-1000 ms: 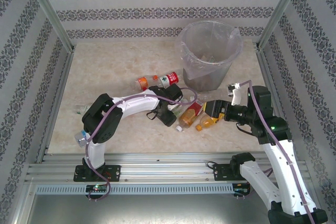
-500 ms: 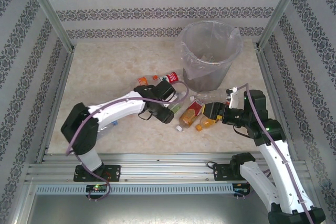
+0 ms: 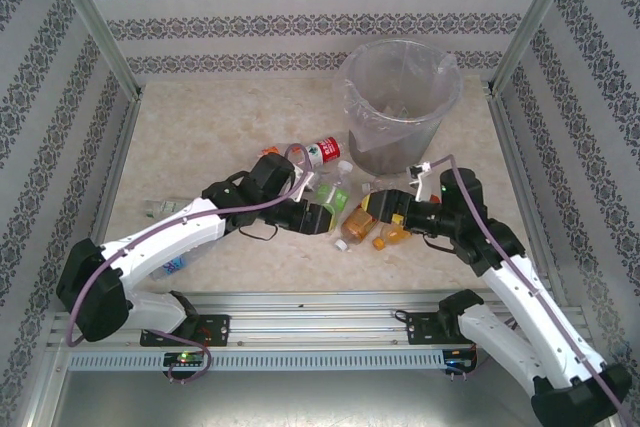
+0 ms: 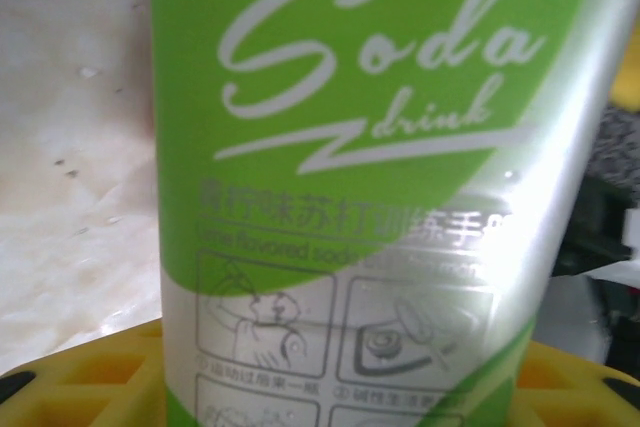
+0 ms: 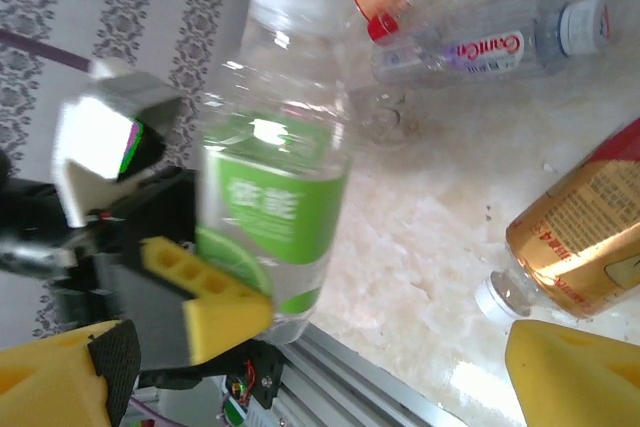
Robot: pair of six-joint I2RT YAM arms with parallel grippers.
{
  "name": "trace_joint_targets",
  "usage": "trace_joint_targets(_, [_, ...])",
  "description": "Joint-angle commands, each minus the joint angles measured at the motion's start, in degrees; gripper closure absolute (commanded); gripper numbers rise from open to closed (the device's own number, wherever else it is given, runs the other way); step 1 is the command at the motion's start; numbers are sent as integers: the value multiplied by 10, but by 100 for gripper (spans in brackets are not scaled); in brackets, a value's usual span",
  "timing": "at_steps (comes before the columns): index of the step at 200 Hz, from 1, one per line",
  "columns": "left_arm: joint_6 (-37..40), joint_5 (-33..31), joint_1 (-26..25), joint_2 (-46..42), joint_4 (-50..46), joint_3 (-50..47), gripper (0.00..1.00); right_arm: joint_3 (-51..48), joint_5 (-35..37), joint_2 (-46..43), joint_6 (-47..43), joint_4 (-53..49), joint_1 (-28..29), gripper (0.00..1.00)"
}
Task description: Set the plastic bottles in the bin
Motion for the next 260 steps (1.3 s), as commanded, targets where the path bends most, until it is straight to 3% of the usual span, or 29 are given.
trace_joint_targets(1, [-44, 15, 5, -20, 48, -4, 47, 38, 86, 34, 42, 12, 37, 6])
trace_joint_targets(61, [-41, -24, -11, -17, 39, -7, 47, 113, 171, 143, 80, 42, 131, 5])
trace_joint_targets(126, [-25, -46, -27, -16, 34, -4, 47, 132, 181, 220, 102, 89, 152, 12])
trace_joint_targets(155, [-22, -54, -32, -16, 35, -5, 47, 133, 180, 234, 106, 102, 156, 19])
trace_joint_targets(191, [-15, -65, -34, -9, 36, -4, 44, 135, 183, 231, 103, 98, 157, 39])
trace_joint_targets(201, [-18, -65, -34, -9, 40, -4, 41, 135, 186, 227, 102, 93, 157, 43])
trace_joint_targets(248, [-11, -55, -34, -30, 82, -6, 4, 136, 191, 187, 78, 64, 140, 48])
trace_joint_targets(260, [-13, -55, -33, -41, 102, -9, 2, 139, 192, 173, 63, 49, 133, 48])
